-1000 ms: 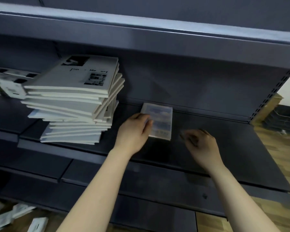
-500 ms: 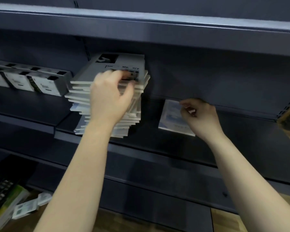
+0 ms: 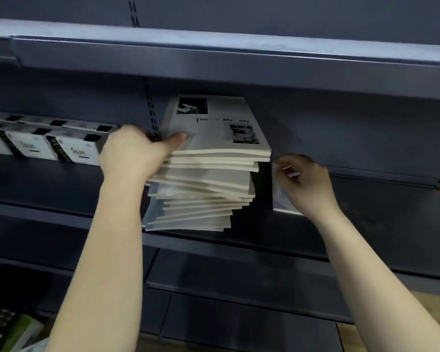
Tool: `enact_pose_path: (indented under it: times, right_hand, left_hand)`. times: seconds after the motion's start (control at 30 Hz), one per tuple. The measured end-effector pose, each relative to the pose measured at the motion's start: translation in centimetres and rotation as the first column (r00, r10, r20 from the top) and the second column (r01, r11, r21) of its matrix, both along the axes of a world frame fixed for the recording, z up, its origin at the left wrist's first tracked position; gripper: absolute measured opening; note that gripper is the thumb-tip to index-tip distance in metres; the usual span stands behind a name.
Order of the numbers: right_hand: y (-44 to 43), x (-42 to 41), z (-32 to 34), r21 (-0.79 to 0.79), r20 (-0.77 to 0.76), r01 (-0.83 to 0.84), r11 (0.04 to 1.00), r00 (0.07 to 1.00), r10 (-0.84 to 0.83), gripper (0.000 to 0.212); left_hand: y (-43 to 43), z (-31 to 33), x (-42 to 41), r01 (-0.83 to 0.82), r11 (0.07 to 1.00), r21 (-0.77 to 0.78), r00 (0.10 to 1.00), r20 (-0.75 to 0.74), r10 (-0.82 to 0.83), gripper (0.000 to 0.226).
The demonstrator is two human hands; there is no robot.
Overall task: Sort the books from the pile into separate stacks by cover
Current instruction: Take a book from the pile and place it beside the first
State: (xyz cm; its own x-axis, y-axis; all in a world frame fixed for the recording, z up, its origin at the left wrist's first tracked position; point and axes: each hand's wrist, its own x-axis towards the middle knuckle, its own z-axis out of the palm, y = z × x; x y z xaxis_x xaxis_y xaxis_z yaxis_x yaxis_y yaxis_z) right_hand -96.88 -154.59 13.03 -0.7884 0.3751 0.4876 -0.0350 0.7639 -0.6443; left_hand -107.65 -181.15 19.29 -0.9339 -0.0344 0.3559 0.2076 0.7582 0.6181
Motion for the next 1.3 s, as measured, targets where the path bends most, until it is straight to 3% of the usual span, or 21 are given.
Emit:
enact_pose_path:
  times: [0.2,0.4,0.53,0.67,0.73,0.83,1.0,1.1,1.23,1.3]
  right_hand:
    - [-0.3,0.2,-1.3,-0.013,0.035,0.047,0.999,0.998,-0.047,0.020]
    - [0.2,0.5,-1.9,-0.033,0.074,0.077,0.996,0.994,-0.075,0.020]
    - [0.8,0.6,-2.2,-0.030,0.088,0.061,0.998,0.994,-0.058,0.021]
    - [1.5,0.9,-2.3,-0.022,0.099,0.035,0.999,0.995,-0.033,0.020]
    - [1.9,1.2,-2.3,-0.032,0.101,0.026,0.999,0.995,-0.022,0.019]
    - [2.7,1.7,-2.4,-0.049,0.106,0.035,0.998,0.994,-0.030,0.020]
    - [4.6,2.9,-2.4,-0.037,0.109,0.039,0.999,0.993,-0.034,0.020]
    - [6.0,3.8,-2.8,-0.031,0.135,0.043,0.999,0.990,-0.038,0.019]
    - [8.7,5.8,-2.8,-0.057,0.160,0.065,0.996,0.986,-0.055,0.021]
    - [10.2,6.7,-2.7,-0.142,0.166,0.120,0.983,0.981,-0.096,0.021]
  left_hand:
    - [0.2,0.9,-1.1,0.064,0.997,-0.034,0.997,-0.032,-0.065,0.055]
    - [0.7,0.8,-1.7,0.049,0.992,-0.112,0.998,-0.033,-0.053,0.066]
    - [1.1,1.3,-1.6,0.080,0.996,-0.046,0.997,0.028,-0.078,0.062]
    - [1.9,2.2,-1.3,0.099,0.990,-0.096,0.992,0.091,-0.090,0.064]
    - [2.5,2.6,-0.8,0.156,0.988,0.020,0.985,0.075,-0.157,0.061]
    - [3.6,2.7,0.0,0.211,0.912,0.351,0.968,0.052,-0.244,0.041]
    - [4.8,1.5,1.7,0.248,0.629,0.737,0.914,0.037,-0.404,0.030]
    - [6.1,0.7,3.2,0.240,0.525,0.816,0.889,0.032,-0.456,0.036]
    - [9.8,-0.4,6.5,0.293,0.500,0.815,0.875,-0.018,-0.483,0.026]
    - [11.8,-1.0,8.2,0.342,0.489,0.803,0.857,-0.053,-0.513,0.024]
